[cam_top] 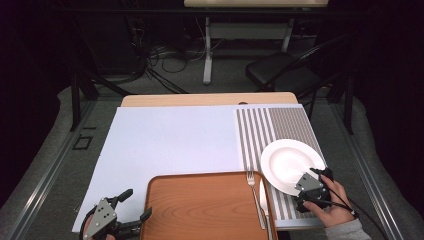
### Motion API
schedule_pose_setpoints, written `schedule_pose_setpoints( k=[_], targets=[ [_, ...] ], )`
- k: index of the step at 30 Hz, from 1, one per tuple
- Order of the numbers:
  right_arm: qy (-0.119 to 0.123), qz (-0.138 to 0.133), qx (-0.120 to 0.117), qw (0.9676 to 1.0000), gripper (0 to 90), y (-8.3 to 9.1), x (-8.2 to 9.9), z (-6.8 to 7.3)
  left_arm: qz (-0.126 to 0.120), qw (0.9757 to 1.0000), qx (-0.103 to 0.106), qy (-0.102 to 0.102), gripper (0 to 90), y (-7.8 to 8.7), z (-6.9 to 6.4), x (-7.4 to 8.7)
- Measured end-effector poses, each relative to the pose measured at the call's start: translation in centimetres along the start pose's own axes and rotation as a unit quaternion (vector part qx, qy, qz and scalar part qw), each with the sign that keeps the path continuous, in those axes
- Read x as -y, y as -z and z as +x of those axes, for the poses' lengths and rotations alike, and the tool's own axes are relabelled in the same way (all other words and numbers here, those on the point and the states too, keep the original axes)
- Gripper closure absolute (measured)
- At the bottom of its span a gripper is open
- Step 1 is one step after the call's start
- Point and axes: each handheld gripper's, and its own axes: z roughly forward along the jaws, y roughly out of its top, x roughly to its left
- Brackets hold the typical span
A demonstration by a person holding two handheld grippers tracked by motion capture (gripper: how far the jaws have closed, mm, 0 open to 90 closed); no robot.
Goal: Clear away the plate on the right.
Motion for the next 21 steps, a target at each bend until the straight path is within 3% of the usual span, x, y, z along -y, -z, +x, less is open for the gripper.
schedule_pose_setpoints(
  k=[9, 18, 20, 21],
  targets=[
    [-0.010, -0.002, 0.000, 0.9999, 0.0, -0.54, 0.31, -0.13, 0.000, 1.0000, 0.000, 0.000, 15.6, 0.00, 0.01, 0.00],
    [0.000, -0.007, 0.002, 1.0000, 0.0, -0.52, 0.30, 0.05, 0.000, 1.0000, -0.001, 0.000, 15.6, 0.02, 0.00, 0.00],
    [0.004, -0.003, 0.004, 1.0000, 0.0, -0.50, 0.25, 0.05, 0.000, 1.0000, 0.000, 0.000, 15.6, 0.03, 0.01, 0.00],
    [0.006, 0.012, 0.004, 0.9999, 0.0, -0.29, 0.16, 0.03, -0.001, 1.0000, 0.000, 0.000, 15.6, 0.04, 0.02, 0.00]
  ],
)
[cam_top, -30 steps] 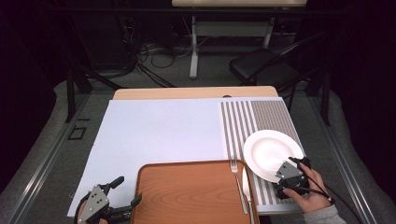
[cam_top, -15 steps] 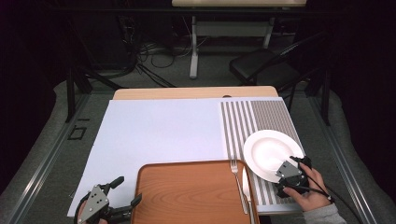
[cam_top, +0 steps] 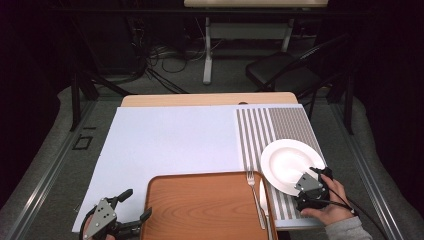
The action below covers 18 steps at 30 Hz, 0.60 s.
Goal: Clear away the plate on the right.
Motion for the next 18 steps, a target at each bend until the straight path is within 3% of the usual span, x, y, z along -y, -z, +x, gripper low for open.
schedule_pose_setpoints(
  k=[2, 9, 18],
  targets=[
    [-0.007, -0.014, 0.001, 0.9999, 0.0, -0.21, 0.11, 0.04, 0.001, 1.0000, 0.000, 0.000, 15.6, 0.00, -0.01, 0.00],
    [-0.008, -0.018, 0.002, 0.9998, 0.6, -0.19, 0.17, 0.12, 0.001, 1.0000, 0.000, 0.000, 15.6, -0.04, -0.01, 0.00],
    [0.011, -0.027, 0.010, 0.9995, 2.7, -0.18, 0.04, 0.21, 0.001, 1.0000, 0.000, -0.001, 15.6, -0.05, 0.01, 0.00]
  ],
)
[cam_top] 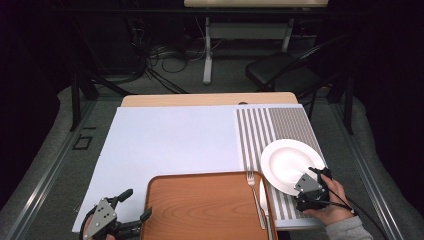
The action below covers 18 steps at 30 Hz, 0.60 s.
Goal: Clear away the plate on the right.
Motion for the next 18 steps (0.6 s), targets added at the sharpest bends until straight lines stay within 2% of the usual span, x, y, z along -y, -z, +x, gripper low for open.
schedule_pose_setpoints(
  k=[18],
  targets=[
    [0.001, -0.002, 0.006, 1.0000, 1.2, -0.09, -0.09, 0.10, 0.000, 1.0000, 0.000, 0.001, 15.6, -0.06, 0.00, 0.00]
  ],
)
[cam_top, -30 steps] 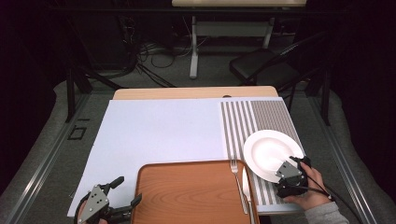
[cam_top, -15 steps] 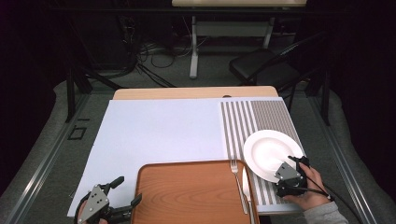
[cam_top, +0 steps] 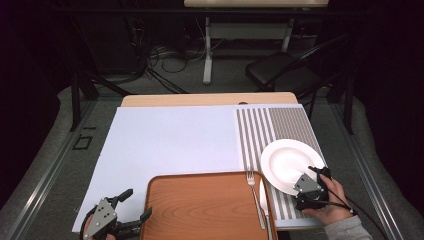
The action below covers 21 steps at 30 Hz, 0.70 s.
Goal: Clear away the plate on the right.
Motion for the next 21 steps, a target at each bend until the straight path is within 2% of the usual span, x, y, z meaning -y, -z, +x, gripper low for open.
schedule_pose_setpoints(
  k=[4, 6, 11, 21],
  targets=[
    [-0.001, -0.001, 0.001, 1.0000, 1.2, -0.05, 0.00, -0.02, 0.001, 1.0000, -0.001, -0.001, 15.6, 0.00, 0.00, 0.00],
    [0.006, -0.002, 0.002, 1.0000, 1.4, -0.07, -0.04, -0.14, 0.001, 1.0000, 0.000, -0.001, 15.6, 0.00, 0.00, 0.00],
    [0.001, -0.007, 0.001, 1.0000, 1.5, -0.20, -0.08, -0.05, 0.001, 1.0000, 0.000, -0.001, 15.6, 0.00, 0.01, 0.00],
    [-0.001, 0.004, 0.002, 1.0000, 6.3, -0.30, -0.19, -0.28, 0.002, 1.0000, -0.001, -0.002, 15.6, -0.03, -0.01, -0.01]
  ],
)
